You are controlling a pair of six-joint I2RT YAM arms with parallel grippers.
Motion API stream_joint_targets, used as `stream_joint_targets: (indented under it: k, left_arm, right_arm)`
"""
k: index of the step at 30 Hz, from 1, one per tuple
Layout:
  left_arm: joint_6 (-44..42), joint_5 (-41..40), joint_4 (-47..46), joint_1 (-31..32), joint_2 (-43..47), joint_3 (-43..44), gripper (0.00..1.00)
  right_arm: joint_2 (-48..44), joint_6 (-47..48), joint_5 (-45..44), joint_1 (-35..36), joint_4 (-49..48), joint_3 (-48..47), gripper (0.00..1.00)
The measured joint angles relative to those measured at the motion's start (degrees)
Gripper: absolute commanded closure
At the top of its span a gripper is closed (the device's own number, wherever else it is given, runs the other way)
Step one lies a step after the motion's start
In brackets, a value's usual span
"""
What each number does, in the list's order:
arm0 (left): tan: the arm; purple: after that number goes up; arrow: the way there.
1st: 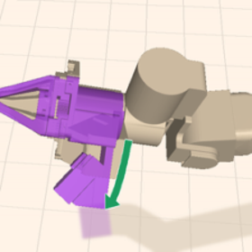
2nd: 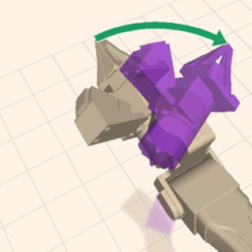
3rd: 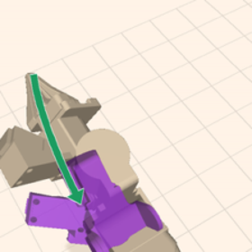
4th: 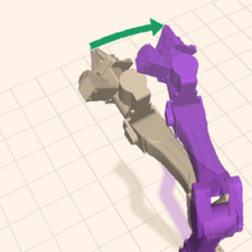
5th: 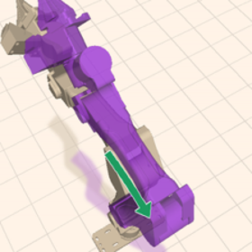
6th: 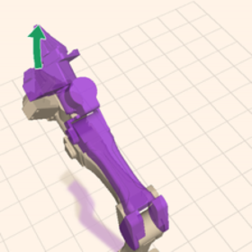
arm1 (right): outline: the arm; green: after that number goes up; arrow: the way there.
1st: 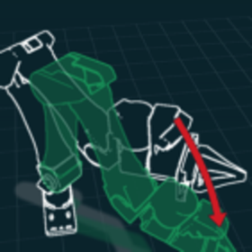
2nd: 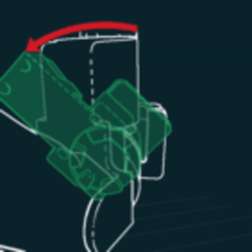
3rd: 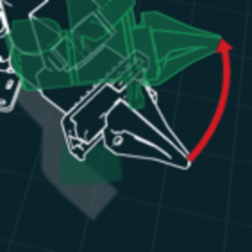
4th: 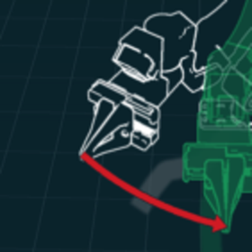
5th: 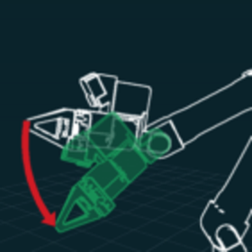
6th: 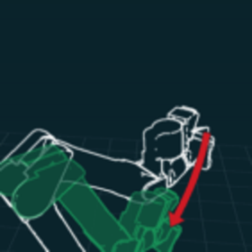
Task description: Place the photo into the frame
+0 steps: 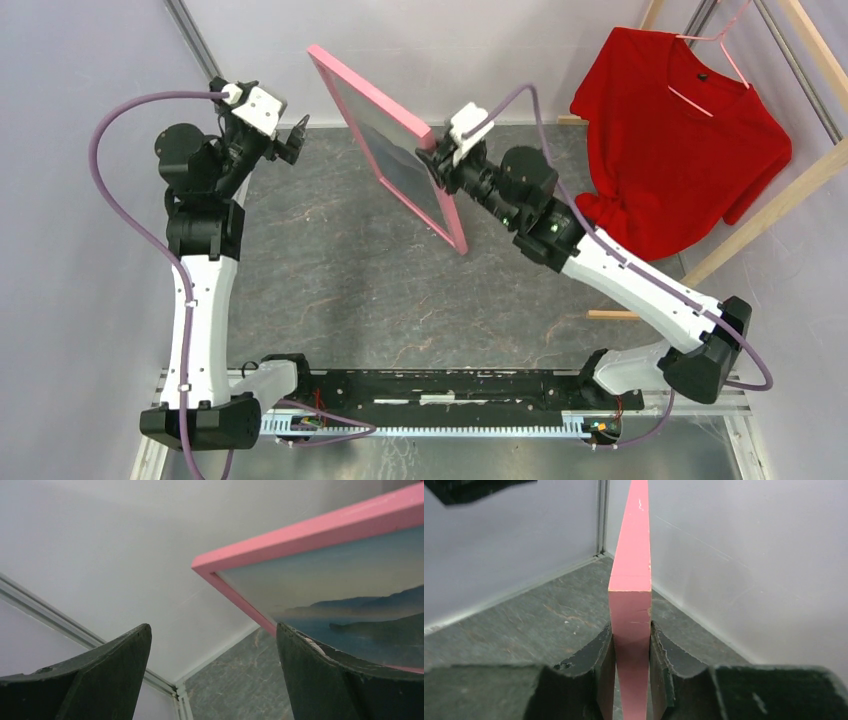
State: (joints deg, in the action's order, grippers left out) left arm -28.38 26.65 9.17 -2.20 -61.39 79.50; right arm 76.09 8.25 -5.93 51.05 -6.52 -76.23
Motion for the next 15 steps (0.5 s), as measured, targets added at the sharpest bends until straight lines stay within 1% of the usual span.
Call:
stream_joint_targets:
  k: [3,5,10,15]
  left_arm:
    - [1.8,-1.2,0.7,-0.5,-1.7,0.7,0.0]
    - [3.4,-1.3,1.4,-1.3,-2.9,1.3,0.0]
    - [7.1,-1.5,3.8,-2.9,-5.8,3.7,0.0]
    - [8.4,-2.5,5.8,-3.5,-7.3,4.1,0.0]
  right_arm:
    - [2.4,-6.3,3.3,-3.3,3.7,-5.6,1.0]
    - [3.1,-10.6,5.9,-5.2,4.8,-7.1,1.0]
    - [3.3,-21.7,12.4,-10.3,6.6,-6.7,1.0]
    - [3.0,-31.8,18.1,-16.1,4.7,-1.6,1.0]
